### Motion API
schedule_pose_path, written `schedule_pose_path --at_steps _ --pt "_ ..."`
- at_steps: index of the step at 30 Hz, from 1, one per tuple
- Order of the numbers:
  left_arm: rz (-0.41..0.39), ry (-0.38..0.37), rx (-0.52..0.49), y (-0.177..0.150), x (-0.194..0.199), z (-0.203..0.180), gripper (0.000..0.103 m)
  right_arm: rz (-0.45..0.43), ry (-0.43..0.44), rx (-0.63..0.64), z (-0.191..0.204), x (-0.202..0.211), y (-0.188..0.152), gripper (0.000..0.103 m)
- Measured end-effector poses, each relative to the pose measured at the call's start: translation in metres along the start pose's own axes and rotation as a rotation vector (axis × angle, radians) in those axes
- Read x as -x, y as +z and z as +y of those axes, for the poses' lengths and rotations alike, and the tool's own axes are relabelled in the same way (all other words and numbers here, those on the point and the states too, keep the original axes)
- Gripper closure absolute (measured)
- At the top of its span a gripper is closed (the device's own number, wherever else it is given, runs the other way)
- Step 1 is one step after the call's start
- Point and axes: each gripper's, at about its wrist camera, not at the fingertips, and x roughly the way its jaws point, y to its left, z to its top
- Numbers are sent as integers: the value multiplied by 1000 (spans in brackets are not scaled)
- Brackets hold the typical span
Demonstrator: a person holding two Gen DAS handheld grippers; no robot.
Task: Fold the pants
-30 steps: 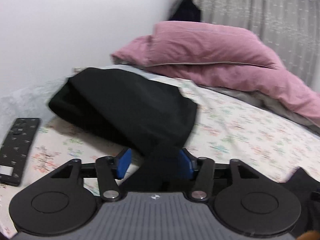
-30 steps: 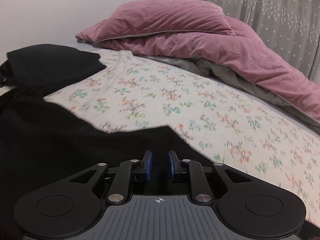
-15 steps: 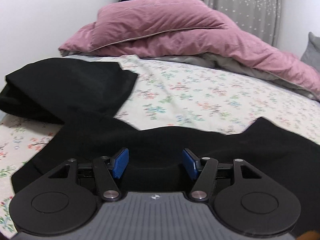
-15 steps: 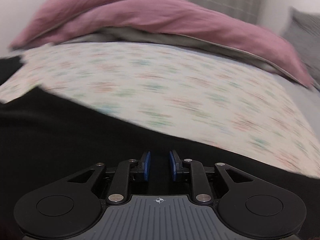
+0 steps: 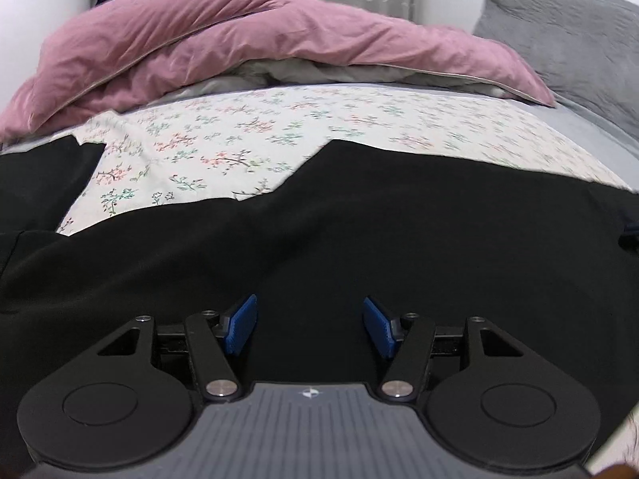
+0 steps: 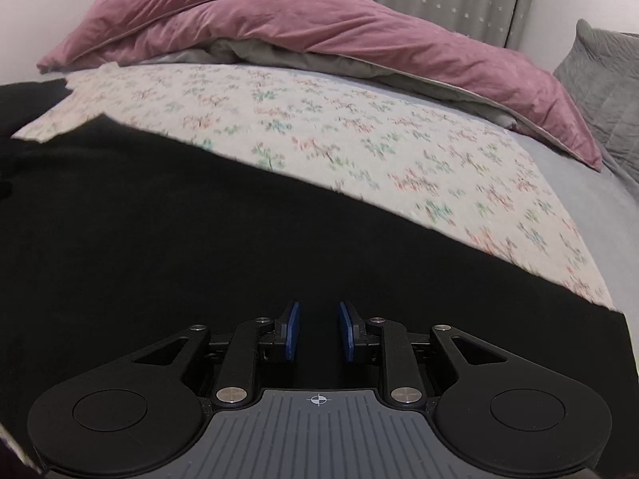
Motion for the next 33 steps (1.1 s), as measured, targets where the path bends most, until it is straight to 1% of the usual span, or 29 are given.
schedule_pose_path --at_steps 2,5,8,10,12,16,18,19,20,21,22,24,26,27,28,29,31,33 --pt "7 -46 18 -12 14 -3 23 8 -2 -35 -15 10 -12 74" --pt "22 -71 -41 -29 34 -16 21 15 -9 -91 -36 26 -33 73" --pt "54 -90 -88 -38 45 -29 20 19 -40 -106 -50 43 -50 73" --pt "81 -107 -67 -37 50 -34 20 29 -53 -132 -58 52 -58 73" --pt "68 -125 -38 -35 57 -40 21 31 -72 -163 -64 63 -66 73" --pt "12 -169 -26 -32 58 -62 21 15 -90 -197 -73 78 -80 71" --pt "30 -209 -43 -31 50 -78 21 17 -99 -216 -79 80 -88 66" --pt "51 -212 -68 -33 43 -87 21 18 -109 -230 -83 80 -91 65" --pt "66 -190 -93 -35 38 -95 21 19 -112 -247 -88 80 -93 65" --pt "57 -169 -107 -35 37 -100 21 24 -121 -275 -95 80 -95 65" --pt "61 -162 -103 -33 37 -101 22 30 -136 -304 -102 81 -98 65" --pt "83 -170 -54 -27 43 -101 23 35 -160 -366 -115 87 -103 65" --pt "55 -204 -8 -21 53 -102 21 20 -160 -420 -129 98 -111 63" --pt "35 -206 13 -20 57 -105 15 12 -156 -456 -136 104 -115 54" --pt "15 -202 34 -19 60 -109 10 2 -155 -492 -144 108 -119 48" --pt "1 -199 53 -17 60 -112 8 -7 -153 -526 -151 113 -124 43" --pt "2 -201 84 -12 58 -117 5 -17 -145 -590 -164 120 -130 43" --pt "25 -211 101 -8 54 -124 1 -23 -144 -637 -175 127 -137 43"
